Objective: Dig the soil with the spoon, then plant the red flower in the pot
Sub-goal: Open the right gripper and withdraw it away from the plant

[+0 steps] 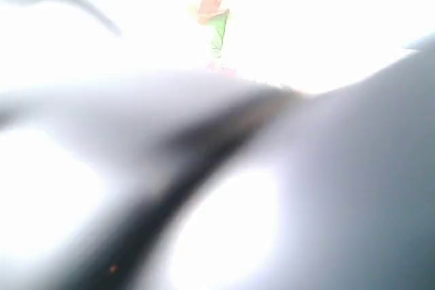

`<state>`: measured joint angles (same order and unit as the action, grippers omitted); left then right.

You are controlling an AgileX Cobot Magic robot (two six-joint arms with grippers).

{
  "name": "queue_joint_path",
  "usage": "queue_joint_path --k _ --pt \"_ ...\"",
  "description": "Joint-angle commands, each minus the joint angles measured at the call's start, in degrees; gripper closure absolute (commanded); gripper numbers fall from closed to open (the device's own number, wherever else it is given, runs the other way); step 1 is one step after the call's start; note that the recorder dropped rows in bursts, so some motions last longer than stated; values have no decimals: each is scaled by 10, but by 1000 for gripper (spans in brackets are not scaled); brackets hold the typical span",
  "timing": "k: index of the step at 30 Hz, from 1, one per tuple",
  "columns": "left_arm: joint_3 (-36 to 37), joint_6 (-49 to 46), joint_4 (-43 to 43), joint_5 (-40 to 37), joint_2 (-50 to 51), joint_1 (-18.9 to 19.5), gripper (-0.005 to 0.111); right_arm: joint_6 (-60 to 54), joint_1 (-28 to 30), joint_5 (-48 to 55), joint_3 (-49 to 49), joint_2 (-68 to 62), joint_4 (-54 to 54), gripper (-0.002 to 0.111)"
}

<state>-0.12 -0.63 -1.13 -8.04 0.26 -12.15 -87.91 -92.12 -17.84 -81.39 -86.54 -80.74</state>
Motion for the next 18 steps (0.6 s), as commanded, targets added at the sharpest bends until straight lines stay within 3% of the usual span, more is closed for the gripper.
queue_joint_path --k 1,7,11,18 --pt "1 0 4 7 -3 -4 106 -25 -10 -34 -97 48 -43 96" --pt "1 0 4 7 -3 -4 106 -152 -10 -143 -97 51 -192 96" --pt "1 0 4 7 -3 -4 106 -168 -10 -224 -80 62 -192 96" --pt "1 0 4 7 -3 -4 106 -171 -10 -230 -2 128 -192 96"
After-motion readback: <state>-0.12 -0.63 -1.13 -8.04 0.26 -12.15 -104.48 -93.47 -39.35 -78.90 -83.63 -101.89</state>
